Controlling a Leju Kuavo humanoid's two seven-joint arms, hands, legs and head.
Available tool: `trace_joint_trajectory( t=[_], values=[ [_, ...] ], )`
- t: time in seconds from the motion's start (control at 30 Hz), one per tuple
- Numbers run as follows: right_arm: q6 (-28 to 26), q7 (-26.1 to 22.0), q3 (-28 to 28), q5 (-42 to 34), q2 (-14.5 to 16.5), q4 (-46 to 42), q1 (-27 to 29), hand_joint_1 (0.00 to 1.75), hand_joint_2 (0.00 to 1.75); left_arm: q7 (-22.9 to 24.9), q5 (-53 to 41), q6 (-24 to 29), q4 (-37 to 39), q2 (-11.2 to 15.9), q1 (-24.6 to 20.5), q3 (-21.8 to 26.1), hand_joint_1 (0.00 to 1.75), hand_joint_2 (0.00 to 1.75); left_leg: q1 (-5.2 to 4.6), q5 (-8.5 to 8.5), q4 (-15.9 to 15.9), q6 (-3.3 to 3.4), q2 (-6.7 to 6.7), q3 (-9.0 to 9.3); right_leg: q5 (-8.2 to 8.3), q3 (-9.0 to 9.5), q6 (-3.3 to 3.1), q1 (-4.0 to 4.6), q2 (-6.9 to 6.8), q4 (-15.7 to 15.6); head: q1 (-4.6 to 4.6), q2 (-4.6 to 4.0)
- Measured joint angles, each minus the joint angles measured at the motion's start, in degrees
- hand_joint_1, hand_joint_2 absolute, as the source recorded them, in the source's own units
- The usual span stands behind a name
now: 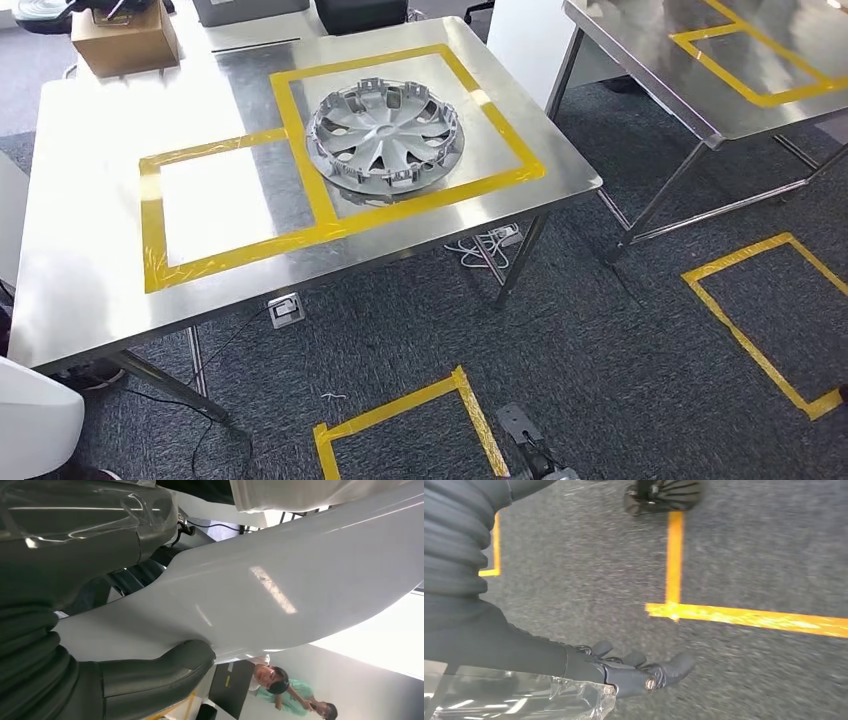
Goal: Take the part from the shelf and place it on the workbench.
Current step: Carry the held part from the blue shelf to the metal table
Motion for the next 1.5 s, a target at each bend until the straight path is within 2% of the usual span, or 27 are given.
trace_joint_trajectory(
  t=[0.07, 0.1, 0.13, 0.17, 0.2, 0.23, 0.3, 0.37, 0.43, 0.5, 0.57, 0.6, 0.63, 0.67, 0.73, 0.8, 0.87, 0.97, 1.07, 1.1, 1.13, 1.17, 1.23, 1.27, 1.33, 1.43, 1.5],
  values=[
    [0.0, -0.6, -0.5, -0.3, 0.4, 0.0, 0.4, 0.00, 1.75, 0.1, -0.3, -0.1, 0.8, 0.3, -0.2, 0.0, 1.75, 1.75, 0.01, -1.22, -0.4, 0.20, -0.13, 1.74, -3.27, -3.14, -0.25, -0.17, -0.09, 6.2, 0.03, 0.01],
    [0.0, -0.7, -0.7, -0.4, 0.6, 0.1, 0.6, 0.00, 1.75, 0.1, -0.4, -0.2, 1.1, 0.4, -0.2, 0.0, 1.75, 1.75, 0.01, -1.84, -0.4, 0.19, -0.21, 2.62, -4.09, -4.01, -0.14, -0.24, -0.11, 7.4, 0.03, 0.01],
    [0.0, -0.7, -0.8, -0.4, 0.7, 0.1, 0.8, 0.00, 1.75, 0.1, -0.4, -0.2, 1.4, 0.5, -0.2, 0.0, 1.75, 1.75, 0.01, -2.41, -0.4, 0.10, -0.29, 3.41, -3.45, -4.36, 0.32, -0.30, -0.12, 6.7, 0.03, 0.01],
    [0.0, -0.7, -1.0, -0.5, 0.8, 0.1, 0.9, 0.00, 1.75, 0.1, -0.4, -0.2, 1.6, 0.6, -0.3, 0.0, 1.75, 1.75, 0.01, -2.94, -0.4, -0.05, -0.35, 4.10, -1.39, -4.24, 1.03, -0.34, -0.16, 4.1, 0.04, 0.01],
    [0.0, -0.7, -1.1, -0.5, 0.9, 0.1, 1.1, 0.00, 1.75, 0.1, -0.4, -0.2, 1.7, 0.6, -0.4, -0.1, 1.75, 1.75, 0.00, -3.44, -0.4, -0.27, -0.38, 4.67, 1.64, -3.86, 1.78, -0.35, -0.25, 0.2, 0.04, 0.01],
    [0.1, -0.7, -1.2, -0.7, 0.9, 0.2, 1.2, 0.00, 1.75, 0.1, -0.5, -0.2, 1.7, 0.6, -0.6, -0.1, 1.75, 1.75, -0.04, -3.87, -0.3, -0.55, -0.39, 5.12, 4.31, -3.57, 2.11, -0.24, -0.43, -3.4, 0.02, 0.01],
    [0.4, -0.7, -1.5, -1.0, 1.1, 0.3, 1.5, 0.00, 1.75, 0.5, -0.7, -0.2, 1.8, 0.7, -0.8, -0.1, 1.75, 1.75, -0.18, -4.62, 0.2, -1.24, -0.43, 5.17, 7.01, -3.13, 1.18, 0.13, -0.70, -7.5, 0.01, 0.01],
    [1.1, -0.7, -1.7, -1.3, 1.5, 0.4, 1.8, 0.00, 1.75, 1.0, -1.0, -0.2, 1.9, 0.7, -1.2, -0.2, 1.75, 1.75, -0.27, -5.25, 0.2, -1.98, -0.45, 5.18, 6.82, -2.90, -0.25, 0.42, -0.76, -7.8, 0.02, 0.01],
    [1.7, -0.7, -1.8, -1.4, 2.0, 0.5, 1.9, 0.00, 1.75, 1.3, -1.2, -0.1, 1.8, 0.7, -1.9, -0.3, 1.75, 1.75, -0.22, -6.26, 1.0, -2.60, -0.32, 4.93, 6.81, -2.40, -0.76, 0.13, -0.66, -8.0, -0.04, 0.01],
    [2.1, -0.8, -1.8, -1.4, 2.4, 0.6, 1.9, 0.00, 1.75, 1.3, -1.4, 0.0, 1.9, 0.8, -2.5, -0.4, 1.75, 1.75, -0.08, -9.03, 6.6, -3.06, -0.16, 2.44, 6.52, -1.43, -1.34, -0.14, -0.48, -8.3, -0.12, 0.01],
    [2.2, -0.9, -1.8, -1.4, 2.7, 0.8, 2.1, 0.00, 1.75, 1.4, -1.4, 0.0, 2.1, 0.9, -2.6, -0.4, 1.75, 1.75, 0.00, -12.30, 15.1, -3.35, -0.13, -1.87, 5.99, -0.55, -2.00, 0.05, -0.40, -8.3, -0.16, 0.01],
    [2.2, -0.9, -1.8, -1.4, 2.8, 0.9, 2.2, 0.00, 1.75, 1.4, -1.4, 0.0, 2.2, 0.9, -2.6, -0.4, 1.75, 1.75, 0.01, -12.71, 18.0, -3.38, -0.13, -3.74, 5.70, -0.18, -2.23, 0.19, -0.33, -8.3, -0.16, 0.01],
    [2.3, -0.9, -1.8, -1.4, 2.9, 0.9, 2.3, 0.00, 1.75, 1.5, -1.4, 0.0, 2.3, 0.9, -2.6, -0.4, 1.75, 1.75, 0.01, -11.80, 18.8, -3.32, -0.13, -4.89, 5.40, 0.18, -2.39, 0.34, -0.21, -8.3, -0.16, 0.01],
    [2.3, -1.0, -1.8, -1.5, 3.0, 1.0, 2.3, 0.00, 1.75, 1.5, -1.4, 0.0, 2.3, 1.0, -2.6, -0.4, 1.75, 1.75, -0.02, -9.54, 17.4, -3.10, -0.13, -5.10, 5.12, 0.57, -2.48, 0.51, -0.07, -8.3, -0.16, 0.01],
    [2.2, -1.3, -1.8, -1.4, 3.1, 1.0, 2.1, 0.00, 1.75, 1.5, -1.4, 0.2, 2.3, 1.0, -2.6, -0.5, 1.75, 1.75, -0.30, -3.24, 10.3, -2.05, -0.10, -3.64, 4.65, 1.36, -2.56, 0.79, 0.21, -8.3, -0.13, 0.01],
    [2.1, -1.5, -1.8, -1.2, 3.1, 1.0, 1.8, 0.00, 1.75, 1.6, -1.1, 0.4, 2.2, 1.1, -2.6, -0.5, 1.75, 1.75, -0.79, -0.06, 4.8, -0.91, 0.01, -2.23, 4.31, 1.45, -2.37, 0.96, 0.39, -8.3, -0.15, 0.00],
    [2.1, -1.5, -1.8, -1.0, 3.0, 1.0, 1.6, 0.00, 1.75, 1.6, -0.8, 0.5, 2.0, 1.2, -2.4, -0.6, 1.75, 1.75, -1.09, -0.45, 3.1, -0.24, 0.10, -1.72, 4.09, 0.94, -1.98, 1.12, 0.39, -8.0, -0.19, 0.00],
    [2.0, -1.5, -1.8, -1.0, 2.5, 1.0, 1.4, 0.00, 1.75, 1.6, -0.5, 0.5, 1.3, 1.3, -1.7, -0.6, 1.75, 1.75, -0.46, -0.43, 1.6, 0.11, 0.16, -0.93, 2.52, -0.57, -1.66, 1.23, 0.07, -5.4, -0.16, 0.00],
    [2.0, -1.6, -1.8, -1.3, 1.9, 1.0, 1.4, 0.00, 1.75, 1.6, -0.3, 0.5, 1.2, 1.3, -1.3, -0.7, 1.75, 1.75, -0.32, -0.40, 1.4, 0.24, 0.12, -0.71, -2.10, -6.38, -1.80, 0.73, -0.05, 6.4, -0.15, 0.00],
    [2.0, -1.6, -1.8, -1.3, 1.7, 1.0, 1.4, 0.00, 1.75, 1.6, -0.3, 0.5, 1.2, 1.3, -1.1, -0.7, 1.75, 1.75, -0.30, -0.45, 1.5, 0.21, 0.09, -0.71, -3.02, -8.25, -1.52, 0.52, -0.07, 9.9, -0.14, 0.00],
    [1.9, -1.6, -1.8, -1.4, 1.7, 1.0, 1.5, 0.00, 1.75, 1.6, -0.3, 0.5, 1.2, 1.3, -1.0, -0.8, 1.75, 1.75, -0.27, -0.52, 1.6, 0.14, 0.05, -0.69, -3.06, -9.16, -0.99, 0.27, -0.09, 11.3, -0.14, 0.01],
    [1.9, -1.6, -1.7, -1.4, 1.6, 1.0, 1.6, 0.00, 1.75, 1.6, -0.3, 0.5, 1.2, 1.3, -0.8, -0.9, 1.75, 1.75, -0.22, -0.63, 1.8, 0.01, 0.01, -0.67, -2.12, -8.83, -0.23, -0.02, -0.14, 10.2, -0.14, 0.00],
    [1.9, -1.6, -1.8, -1.4, 1.4, 1.0, 1.5, 0.00, 1.75, 1.6, -0.3, 0.5, 1.2, 1.2, -0.7, -1.1, 1.75, 1.75, -0.12, -1.00, 2.4, -0.51, -0.05, -0.68, 1.28, -5.24, 1.31, -0.57, -0.32, 2.3, -0.14, -0.01],
    [1.9, -1.6, -1.8, -1.4, 1.4, 1.0, 1.5, 0.00, 1.75, 1.6, -0.3, 0.6, 1.2, 1.2, -0.7, -1.1, 1.75, 1.75, -0.17, -1.28, 2.8, -0.89, -0.09, -0.76, 2.71, -3.34, 1.58, -0.66, -0.38, -1.6, -0.14, -0.01],
    [1.8, -1.6, -1.8, -1.4, 1.3, 1.0, 1.6, 0.00, 1.75, 1.6, -0.3, 0.6, 1.2, 1.2, -0.7, -1.2, 1.75, 1.75, -0.28, -1.55, 3.3, -1.59, -0.13, -0.90, 4.02, -1.45, 0.99, -0.52, -0.40, -5.4, -0.18, 0.00],
    [1.5, -1.4, -1.7, -1.2, 1.3, 1.0, 1.7, 0.00, 1.75, 1.4, -0.2, 0.9, 0.9, 1.1, -0.5, -1.2, 1.75, 1.75, -0.06, -1.78, 3.4, -2.43, -0.14, -1.11, 4.56, -1.26, -0.41, -0.43, -0.32, -6.0, -0.20, -0.01],
    [1.5, -1.0, -1.6, -1.0, 1.3, 1.0, 1.6, 0.00, 1.75, 1.3, -0.3, 1.1, 0.3, 1.0, -0.1, -1.1, 1.75, 1.75, 0.15, -4.24, 7.0, -2.96, -0.11, -2.72, 4.80, -1.10, -1.17, -0.70, -0.34, -6.3, -0.21, -0.01]
  ],
)
